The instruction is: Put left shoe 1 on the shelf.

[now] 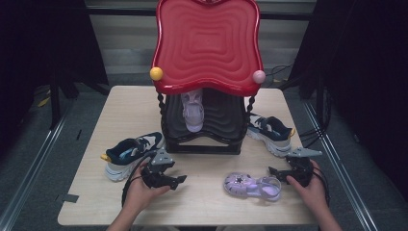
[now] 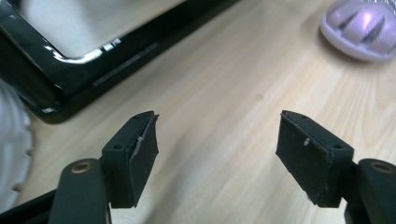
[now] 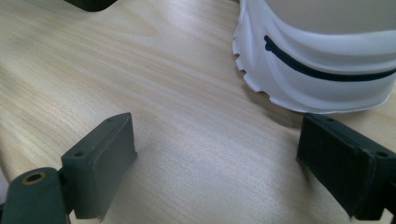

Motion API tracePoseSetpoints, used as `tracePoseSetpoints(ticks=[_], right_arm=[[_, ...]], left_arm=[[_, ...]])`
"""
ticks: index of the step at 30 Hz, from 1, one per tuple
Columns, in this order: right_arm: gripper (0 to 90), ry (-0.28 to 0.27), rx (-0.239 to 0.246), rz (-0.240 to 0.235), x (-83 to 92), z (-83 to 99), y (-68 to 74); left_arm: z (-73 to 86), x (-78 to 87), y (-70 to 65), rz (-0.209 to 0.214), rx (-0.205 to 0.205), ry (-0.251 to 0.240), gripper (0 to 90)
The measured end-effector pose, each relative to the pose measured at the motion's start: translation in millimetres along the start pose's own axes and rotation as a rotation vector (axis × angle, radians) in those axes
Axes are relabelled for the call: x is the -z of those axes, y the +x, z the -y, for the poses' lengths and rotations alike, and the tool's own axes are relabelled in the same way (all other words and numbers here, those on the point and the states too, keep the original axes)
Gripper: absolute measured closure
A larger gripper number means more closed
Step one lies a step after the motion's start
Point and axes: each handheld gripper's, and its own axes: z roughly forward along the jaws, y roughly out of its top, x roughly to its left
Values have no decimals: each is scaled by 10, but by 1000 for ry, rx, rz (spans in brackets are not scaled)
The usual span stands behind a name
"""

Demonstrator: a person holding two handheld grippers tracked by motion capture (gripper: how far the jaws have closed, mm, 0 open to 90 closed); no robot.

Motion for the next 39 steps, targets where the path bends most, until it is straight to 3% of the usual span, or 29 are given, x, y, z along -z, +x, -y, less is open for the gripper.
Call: tracePoseSetpoints(ticks=[4,15,25,30,35,39], right_arm=[[105,1,-1,0,1,0,1],[106,1,-1,0,1,0,2],[105,0,0,0,1,0,1],[106,0,1,0,1,0,0],[115,2,-5,0,7,0,2],[134,12,19,-12,35,-4,-22]], left_arm=[[60,-10,12,17,11,2,278],[164,0,34,57,-31,20,252],[224,-11,61,51,-61,32,234],[254,-18,57,39,-119,32,203],[283,-29,75,52,-125,11,154],[285,-34,68,54,-116,3,151]])
